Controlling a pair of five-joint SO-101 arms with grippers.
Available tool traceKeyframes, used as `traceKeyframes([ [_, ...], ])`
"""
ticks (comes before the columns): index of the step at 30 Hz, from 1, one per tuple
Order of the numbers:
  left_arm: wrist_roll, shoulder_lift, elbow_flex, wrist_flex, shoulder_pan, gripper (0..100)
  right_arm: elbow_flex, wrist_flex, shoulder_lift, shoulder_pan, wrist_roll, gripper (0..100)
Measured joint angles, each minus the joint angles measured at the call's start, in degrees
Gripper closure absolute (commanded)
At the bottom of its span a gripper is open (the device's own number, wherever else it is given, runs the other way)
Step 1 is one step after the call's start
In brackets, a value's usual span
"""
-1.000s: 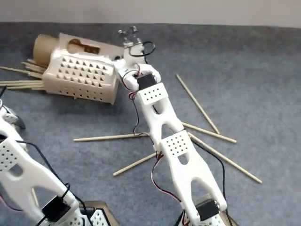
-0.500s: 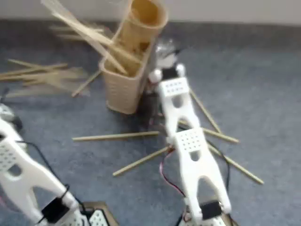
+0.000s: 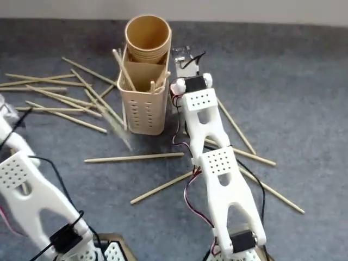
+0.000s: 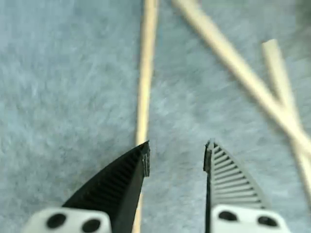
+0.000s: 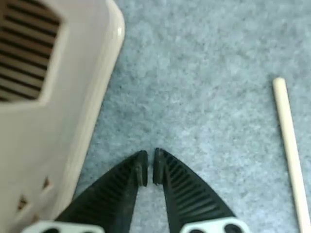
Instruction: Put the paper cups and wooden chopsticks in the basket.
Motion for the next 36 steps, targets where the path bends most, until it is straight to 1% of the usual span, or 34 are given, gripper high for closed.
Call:
traceKeyframes([
  [5, 0.0, 0.0, -8.2, 0.0, 2.8, 79, 0.0, 0.4, -1.8, 0.0, -0.2, 95.1],
  [9, 0.0, 0.0, -13.7, 0.0, 3.7, 79, 0.9, 1.3, -6.9, -0.3, -3.9, 95.1],
  [12, 0.0, 0.0, -16.9, 0.0, 4.2, 79, 1.1, 3.0, -11.5, -2.1, -4.7, 95.1],
  [16, 0.0, -0.2, -17.1, 0.1, 5.8, 79, 1.1, 2.9, -21.4, -5.4, -4.8, 95.1],
  [20, -2.3, -5.6, -15.2, 0.3, 7.3, 79, 1.1, 4.8, -33.8, -5.5, -4.8, 95.1],
  [23, -3.4, -11.6, -10.4, 0.3, 7.8, 79, 1.1, 5.2, -42.7, -4.7, -4.8, 95.1],
  [27, -3.9, -17.8, -1.9, 0.3, 9.6, 79, 1.0, 5.3, -47.0, -2.9, -4.8, 95.1],
  [30, -3.9, -19.3, 3.5, 0.3, 14.9, 79, 1.0, 5.4, -47.0, -0.4, -4.8, 95.1],
  [33, -4.0, -20.2, 4.0, 0.4, 22.0, 79, 1.0, 5.4, -47.3, 2.6, -4.8, 95.1],
  [36, -4.0, -23.4, 3.3, 0.4, 25.8, 79, 1.1, 5.4, -49.5, 6.3, -4.8, 95.1],
])
